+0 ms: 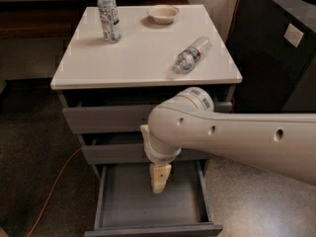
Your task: Place water bottle into bottom drawer
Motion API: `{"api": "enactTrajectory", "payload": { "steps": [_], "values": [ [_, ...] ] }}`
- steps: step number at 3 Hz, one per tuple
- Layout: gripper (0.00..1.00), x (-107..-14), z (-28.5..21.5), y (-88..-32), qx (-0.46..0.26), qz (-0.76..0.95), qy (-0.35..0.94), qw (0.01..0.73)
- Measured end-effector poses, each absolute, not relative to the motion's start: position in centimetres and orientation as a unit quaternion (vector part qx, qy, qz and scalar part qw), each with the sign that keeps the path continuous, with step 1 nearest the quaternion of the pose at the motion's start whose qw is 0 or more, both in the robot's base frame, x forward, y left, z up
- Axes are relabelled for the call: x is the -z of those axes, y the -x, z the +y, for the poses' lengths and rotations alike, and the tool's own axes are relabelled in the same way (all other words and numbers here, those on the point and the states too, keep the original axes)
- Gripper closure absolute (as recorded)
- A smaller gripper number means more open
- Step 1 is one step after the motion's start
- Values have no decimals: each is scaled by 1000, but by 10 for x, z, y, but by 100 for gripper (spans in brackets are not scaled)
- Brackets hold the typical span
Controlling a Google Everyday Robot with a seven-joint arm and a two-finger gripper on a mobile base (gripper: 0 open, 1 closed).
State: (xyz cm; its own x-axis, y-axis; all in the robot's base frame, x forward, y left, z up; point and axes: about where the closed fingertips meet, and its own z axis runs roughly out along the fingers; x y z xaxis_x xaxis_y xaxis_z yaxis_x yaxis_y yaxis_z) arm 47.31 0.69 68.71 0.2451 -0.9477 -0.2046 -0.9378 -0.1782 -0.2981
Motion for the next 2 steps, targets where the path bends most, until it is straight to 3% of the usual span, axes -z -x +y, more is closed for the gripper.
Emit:
{"api": "enactTrajectory", "payload": {
  "steps": [2],
  "values": [
    [0, -777, 19, -456, 65, 604, 779, 158]
  ]
}}
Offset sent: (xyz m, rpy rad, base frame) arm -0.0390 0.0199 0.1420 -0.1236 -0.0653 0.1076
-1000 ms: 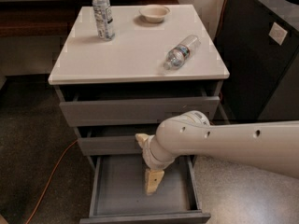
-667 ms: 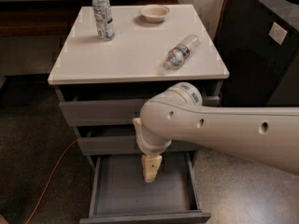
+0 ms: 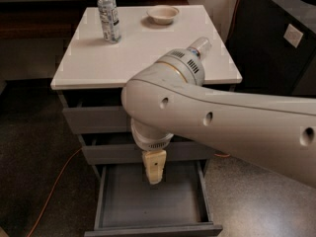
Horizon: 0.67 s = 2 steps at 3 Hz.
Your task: Place water bottle into bottom drawer
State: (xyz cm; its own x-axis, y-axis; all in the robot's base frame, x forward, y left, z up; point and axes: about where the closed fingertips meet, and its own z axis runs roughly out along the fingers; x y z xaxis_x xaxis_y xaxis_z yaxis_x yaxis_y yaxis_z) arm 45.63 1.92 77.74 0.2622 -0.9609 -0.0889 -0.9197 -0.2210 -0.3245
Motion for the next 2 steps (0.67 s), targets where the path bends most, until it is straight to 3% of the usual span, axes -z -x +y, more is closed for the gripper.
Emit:
{"api": "enactTrajectory", "payload": {
  "steps": [2],
  "values": [
    [0, -840, 24, -453, 14, 521, 844, 124]
  ]
}}
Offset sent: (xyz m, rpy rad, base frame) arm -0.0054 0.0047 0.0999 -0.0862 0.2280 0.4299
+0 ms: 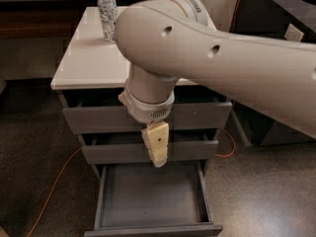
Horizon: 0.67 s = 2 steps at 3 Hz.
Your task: Place water bottle into bottom drawer
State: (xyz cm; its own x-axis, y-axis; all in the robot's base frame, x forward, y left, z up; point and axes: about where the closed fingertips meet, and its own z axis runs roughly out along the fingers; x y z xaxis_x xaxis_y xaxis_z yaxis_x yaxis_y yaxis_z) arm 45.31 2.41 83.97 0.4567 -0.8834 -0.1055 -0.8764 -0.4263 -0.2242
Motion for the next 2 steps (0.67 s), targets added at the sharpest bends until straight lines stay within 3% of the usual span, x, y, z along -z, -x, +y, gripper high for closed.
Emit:
{"api": "enactTrajectory", "payload": {
  "steps": [2],
  "values": [
    [0, -848, 17, -444, 8, 505, 857, 100]
  ]
}}
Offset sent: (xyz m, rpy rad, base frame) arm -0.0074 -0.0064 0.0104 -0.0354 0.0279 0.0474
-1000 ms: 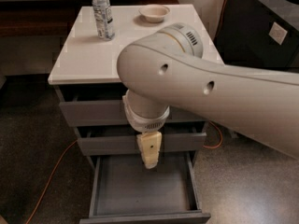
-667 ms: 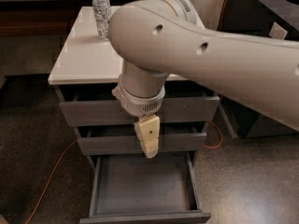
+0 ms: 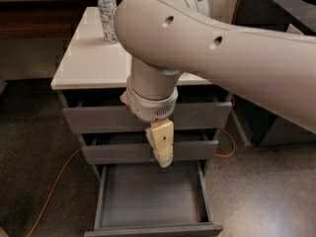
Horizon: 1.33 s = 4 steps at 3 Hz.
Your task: Place water bottle into bottom drawer
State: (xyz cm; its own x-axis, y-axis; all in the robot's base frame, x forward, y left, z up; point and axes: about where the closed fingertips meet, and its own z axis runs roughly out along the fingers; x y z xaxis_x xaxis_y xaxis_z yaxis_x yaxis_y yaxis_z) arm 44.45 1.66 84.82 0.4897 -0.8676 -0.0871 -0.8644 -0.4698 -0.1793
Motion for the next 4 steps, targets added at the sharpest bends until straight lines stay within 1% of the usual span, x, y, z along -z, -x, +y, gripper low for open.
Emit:
{"api": "enactTrajectory", "payload": {
  "steps": [2, 3, 4],
  "values": [
    [0, -890, -29, -500, 4, 502, 854, 137],
    [0, -906, -54, -537, 2, 494, 859, 138],
    [0, -917, -85, -590, -1, 488, 864, 125]
  ]
}}
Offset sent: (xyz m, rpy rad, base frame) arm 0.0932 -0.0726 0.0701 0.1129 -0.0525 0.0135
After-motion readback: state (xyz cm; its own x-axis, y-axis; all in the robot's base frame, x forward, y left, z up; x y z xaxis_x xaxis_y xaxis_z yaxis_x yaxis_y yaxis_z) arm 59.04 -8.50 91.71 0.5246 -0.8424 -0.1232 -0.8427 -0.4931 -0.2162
